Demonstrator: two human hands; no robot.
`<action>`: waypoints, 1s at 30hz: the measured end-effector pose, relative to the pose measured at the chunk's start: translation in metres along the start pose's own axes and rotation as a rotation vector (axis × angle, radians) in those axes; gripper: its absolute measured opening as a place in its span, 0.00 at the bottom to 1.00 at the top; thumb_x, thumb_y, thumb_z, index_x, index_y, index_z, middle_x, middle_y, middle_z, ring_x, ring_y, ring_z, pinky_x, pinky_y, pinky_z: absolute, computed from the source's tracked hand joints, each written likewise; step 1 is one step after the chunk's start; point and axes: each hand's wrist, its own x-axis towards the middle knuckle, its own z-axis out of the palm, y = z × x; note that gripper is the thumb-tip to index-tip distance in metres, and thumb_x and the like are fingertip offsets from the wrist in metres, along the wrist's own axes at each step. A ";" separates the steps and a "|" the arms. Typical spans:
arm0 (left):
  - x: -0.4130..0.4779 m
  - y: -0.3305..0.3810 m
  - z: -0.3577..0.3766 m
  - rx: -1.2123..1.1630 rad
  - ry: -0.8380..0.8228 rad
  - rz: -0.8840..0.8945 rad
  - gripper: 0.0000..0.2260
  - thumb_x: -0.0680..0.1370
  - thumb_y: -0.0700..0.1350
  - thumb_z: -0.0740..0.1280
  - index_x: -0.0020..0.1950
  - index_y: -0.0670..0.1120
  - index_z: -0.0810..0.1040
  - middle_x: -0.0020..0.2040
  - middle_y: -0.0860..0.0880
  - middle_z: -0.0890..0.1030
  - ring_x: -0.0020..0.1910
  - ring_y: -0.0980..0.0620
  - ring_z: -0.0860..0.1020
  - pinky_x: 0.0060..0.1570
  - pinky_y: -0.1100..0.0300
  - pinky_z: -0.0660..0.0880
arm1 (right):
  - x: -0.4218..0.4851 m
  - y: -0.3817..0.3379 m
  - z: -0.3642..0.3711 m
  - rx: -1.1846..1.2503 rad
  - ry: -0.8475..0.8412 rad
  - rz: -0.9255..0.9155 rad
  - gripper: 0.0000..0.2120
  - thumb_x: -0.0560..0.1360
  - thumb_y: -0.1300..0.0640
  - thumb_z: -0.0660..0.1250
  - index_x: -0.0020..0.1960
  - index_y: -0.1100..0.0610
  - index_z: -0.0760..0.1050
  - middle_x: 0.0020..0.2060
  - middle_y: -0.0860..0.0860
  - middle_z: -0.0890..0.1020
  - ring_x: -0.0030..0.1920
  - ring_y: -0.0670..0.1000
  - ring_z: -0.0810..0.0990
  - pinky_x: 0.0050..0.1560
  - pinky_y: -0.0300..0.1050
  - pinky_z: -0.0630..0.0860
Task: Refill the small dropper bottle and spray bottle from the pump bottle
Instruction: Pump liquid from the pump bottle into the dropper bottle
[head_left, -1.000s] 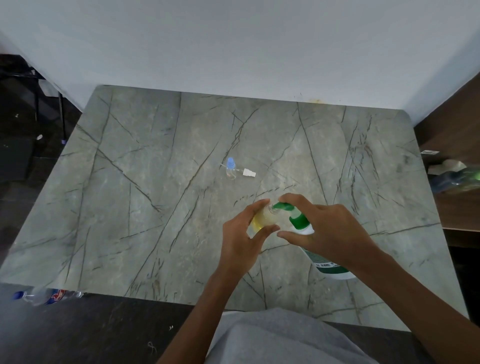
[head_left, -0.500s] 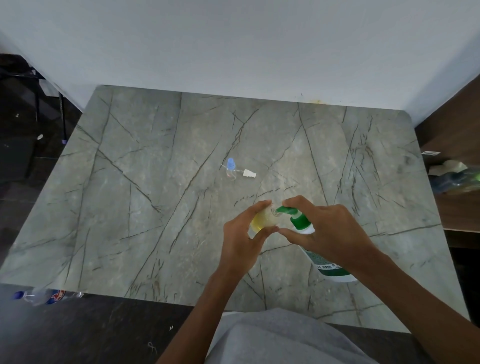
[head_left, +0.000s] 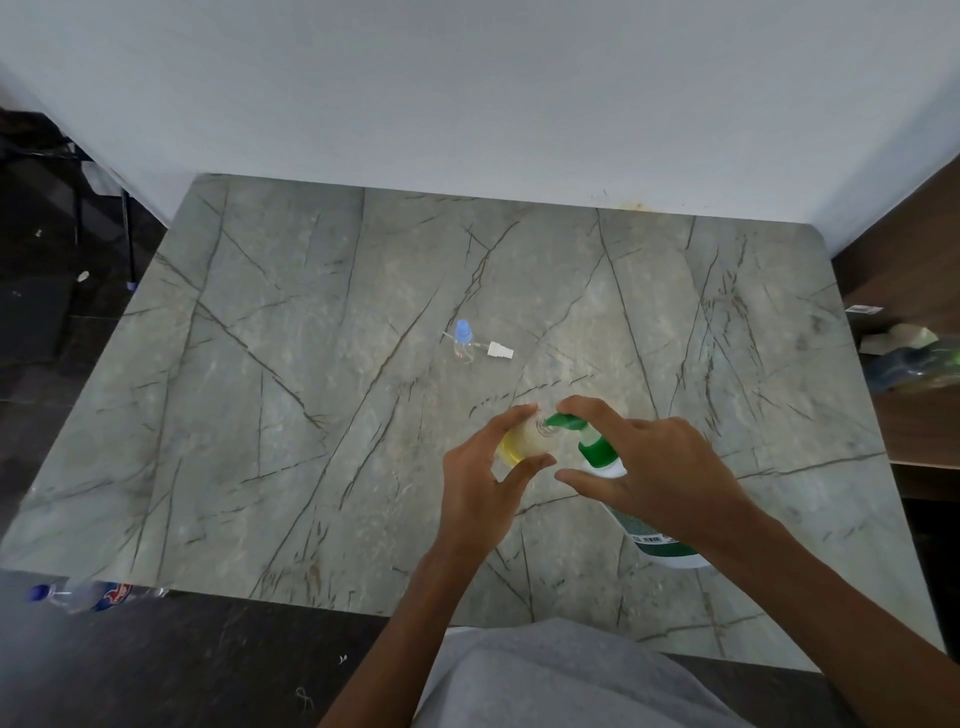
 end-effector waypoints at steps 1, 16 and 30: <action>0.000 0.000 0.000 -0.005 0.002 0.000 0.22 0.72 0.49 0.75 0.64 0.55 0.75 0.58 0.57 0.81 0.55 0.60 0.80 0.51 0.59 0.80 | 0.000 0.000 0.000 0.011 0.009 0.002 0.30 0.69 0.31 0.58 0.65 0.40 0.53 0.42 0.46 0.84 0.34 0.47 0.81 0.39 0.40 0.78; 0.002 -0.001 0.003 -0.002 -0.001 -0.002 0.22 0.72 0.49 0.75 0.64 0.54 0.76 0.57 0.57 0.81 0.54 0.59 0.80 0.50 0.56 0.81 | 0.008 0.006 0.000 0.011 0.052 -0.042 0.28 0.68 0.29 0.55 0.62 0.44 0.61 0.37 0.46 0.83 0.27 0.42 0.74 0.33 0.38 0.78; 0.005 0.003 0.001 0.007 0.013 -0.015 0.22 0.71 0.48 0.76 0.63 0.58 0.74 0.57 0.65 0.78 0.55 0.64 0.79 0.51 0.62 0.80 | 0.005 0.002 0.005 0.082 0.070 0.036 0.29 0.68 0.30 0.56 0.63 0.43 0.60 0.40 0.47 0.84 0.29 0.44 0.77 0.34 0.40 0.80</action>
